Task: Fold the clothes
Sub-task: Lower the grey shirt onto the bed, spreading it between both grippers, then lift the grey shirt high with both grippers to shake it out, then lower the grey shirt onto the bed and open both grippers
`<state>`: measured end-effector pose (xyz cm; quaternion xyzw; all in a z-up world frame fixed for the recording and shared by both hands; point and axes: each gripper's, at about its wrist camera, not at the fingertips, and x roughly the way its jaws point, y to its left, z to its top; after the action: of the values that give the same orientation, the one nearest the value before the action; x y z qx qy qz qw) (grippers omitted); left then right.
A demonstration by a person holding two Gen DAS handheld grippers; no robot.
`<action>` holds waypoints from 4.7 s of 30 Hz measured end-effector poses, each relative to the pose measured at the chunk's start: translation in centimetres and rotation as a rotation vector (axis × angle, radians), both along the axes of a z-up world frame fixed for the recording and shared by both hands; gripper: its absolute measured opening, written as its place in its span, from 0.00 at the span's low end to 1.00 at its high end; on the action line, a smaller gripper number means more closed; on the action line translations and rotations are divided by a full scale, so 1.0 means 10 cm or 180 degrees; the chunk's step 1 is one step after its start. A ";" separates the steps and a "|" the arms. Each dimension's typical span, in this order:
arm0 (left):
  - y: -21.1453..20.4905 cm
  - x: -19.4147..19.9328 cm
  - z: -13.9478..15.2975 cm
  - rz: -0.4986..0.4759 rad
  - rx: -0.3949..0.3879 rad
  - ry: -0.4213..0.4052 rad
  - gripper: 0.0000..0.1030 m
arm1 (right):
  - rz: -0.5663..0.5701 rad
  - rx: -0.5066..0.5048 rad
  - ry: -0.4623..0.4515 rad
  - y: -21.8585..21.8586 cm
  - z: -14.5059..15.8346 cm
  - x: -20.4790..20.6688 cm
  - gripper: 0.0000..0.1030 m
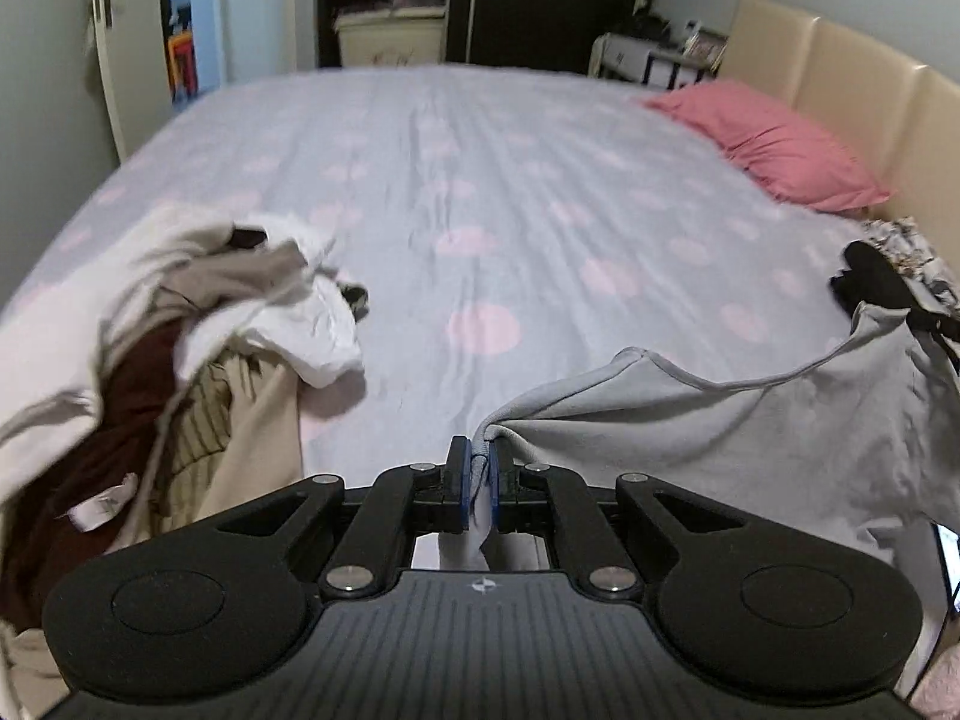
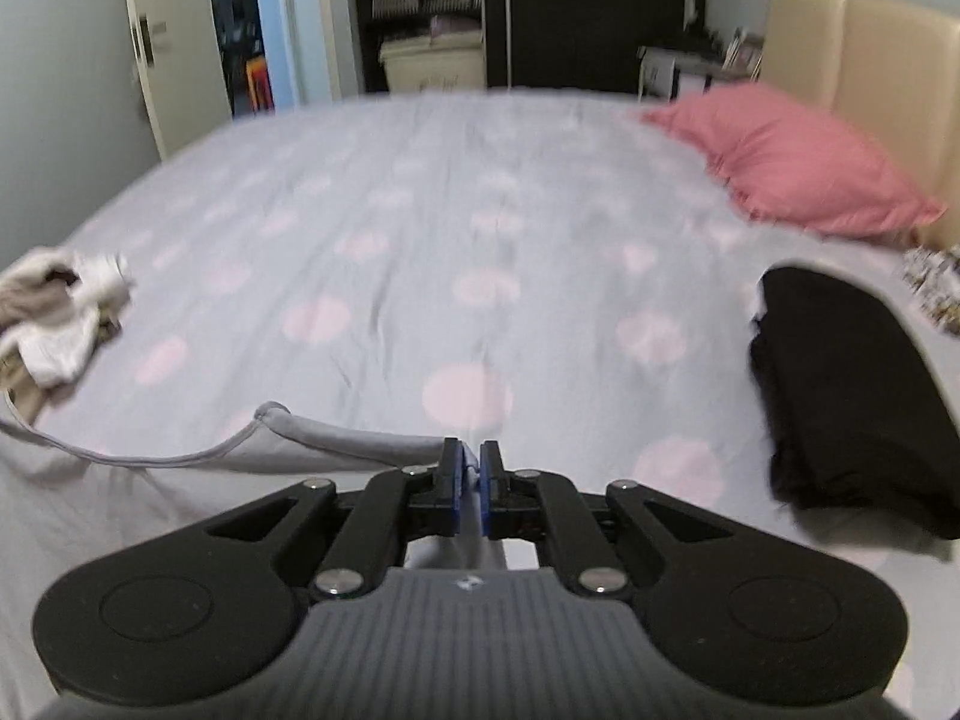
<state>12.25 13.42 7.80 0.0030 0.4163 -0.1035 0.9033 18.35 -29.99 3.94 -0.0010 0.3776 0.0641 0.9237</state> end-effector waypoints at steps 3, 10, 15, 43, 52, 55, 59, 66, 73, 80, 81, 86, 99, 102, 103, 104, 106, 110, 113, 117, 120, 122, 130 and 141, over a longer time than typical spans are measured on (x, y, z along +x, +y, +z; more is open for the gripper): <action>-0.05 0.15 -0.20 -0.0017 0.0063 0.0126 0.04 | 0.0054 0.0013 0.0196 -0.04 -0.25 0.16 0.08; -0.14 0.41 -0.48 -0.0022 0.0082 0.0362 0.04 | 0.0248 -0.0078 0.0282 -0.07 -0.39 0.24 0.16; -0.21 0.44 -0.56 -0.0050 0.0129 0.0404 0.04 | 0.0600 -0.0186 0.0381 0.00 -0.54 0.22 0.20; -0.05 0.26 -0.27 0.0280 -0.0257 0.0116 0.04 | -0.0048 0.0215 -0.0883 -0.18 0.49 -0.74 0.04; 0.16 -0.42 0.66 0.0294 -0.0794 -0.0877 0.04 | -0.0234 -0.0029 -0.2108 -0.10 1.67 -1.87 0.04; 0.20 -0.73 1.09 0.0141 -0.0971 -0.1330 0.04 | -0.0274 -0.0084 -0.2628 -0.04 2.13 -2.28 0.04; 0.21 -1.26 1.79 0.0004 -0.1073 -0.2131 0.04 | -0.0070 -0.0101 -0.3075 0.18 2.62 -2.79 0.04; 0.42 -1.86 2.51 0.0200 -0.1056 -0.2917 0.04 | -0.0358 -0.0155 -0.3621 0.24 3.03 -3.34 0.04; 0.11 -2.24 2.54 -0.0105 -0.0830 -0.2975 0.04 | -0.0431 -0.0211 -0.3793 0.21 3.14 -3.59 0.04; 0.27 -2.43 2.67 0.0040 -0.0945 -0.3199 0.04 | -0.0474 -0.0138 -0.4002 0.24 3.14 -4.07 0.04; 0.26 -2.52 2.68 0.0013 -0.0925 -0.3249 0.04 | -0.0479 -0.0129 -0.4034 0.24 3.13 -4.13 0.04; 0.25 -2.83 2.74 -0.0049 -0.0856 -0.3492 0.04 | -0.0441 -0.0217 -0.4239 0.31 3.11 -4.45 0.05; 0.18 -2.61 2.65 -0.0085 -0.0658 -0.3197 0.04 | -0.0393 -0.0277 -0.3610 0.32 2.71 -3.70 0.05; 0.12 -2.17 2.45 -0.0080 -0.0570 -0.2824 0.04 | -0.0398 -0.0300 -0.3233 0.31 2.44 -3.24 0.05; 0.10 -2.01 2.37 -0.0074 -0.0538 -0.2705 0.04 | -0.0400 -0.0313 -0.3113 0.31 2.35 -3.08 0.05; 0.08 -1.85 2.29 -0.0070 -0.0502 -0.2585 0.04 | -0.0405 -0.0333 -0.3009 0.30 2.26 -2.91 0.05; 0.01 -1.48 2.07 -0.0059 -0.0429 -0.2349 0.04 | -0.0410 -0.0388 -0.2787 0.29 2.05 -2.55 0.05; -0.08 -0.81 1.63 -0.0001 -0.0384 -0.1960 0.04 | -0.0401 -0.0486 -0.2382 0.20 1.71 -1.82 0.05; -0.17 -0.34 1.34 0.0044 -0.0299 -0.1718 0.04 | -0.0364 -0.0525 -0.2030 0.12 1.43 -1.24 0.04; -0.28 0.28 0.94 0.0047 -0.0089 -0.1401 0.04 | -0.0340 -0.0603 -0.1605 0.06 0.99 -0.45 0.04; -0.29 0.71 0.59 0.0093 -0.0039 -0.1137 0.04 | -0.0318 -0.0614 -0.1250 0.06 0.60 0.08 0.04; -0.31 0.98 0.33 0.0127 -0.0009 -0.0946 0.04 | -0.0296 -0.0630 -0.1019 0.07 0.31 0.37 0.04; -0.35 1.70 -0.84 0.0223 0.0060 -0.0168 0.04 | -0.0198 -0.0693 -0.0357 0.03 -0.59 1.05 0.04; -0.40 1.86 -1.33 0.0255 0.0144 0.0115 0.08 | -0.0238 -0.0471 0.0075 -0.02 -1.04 1.31 0.10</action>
<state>30.87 9.45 -5.48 0.0049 0.4346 -0.0579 0.8988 31.43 -30.23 -6.44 -0.0544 0.3919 0.0016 0.9184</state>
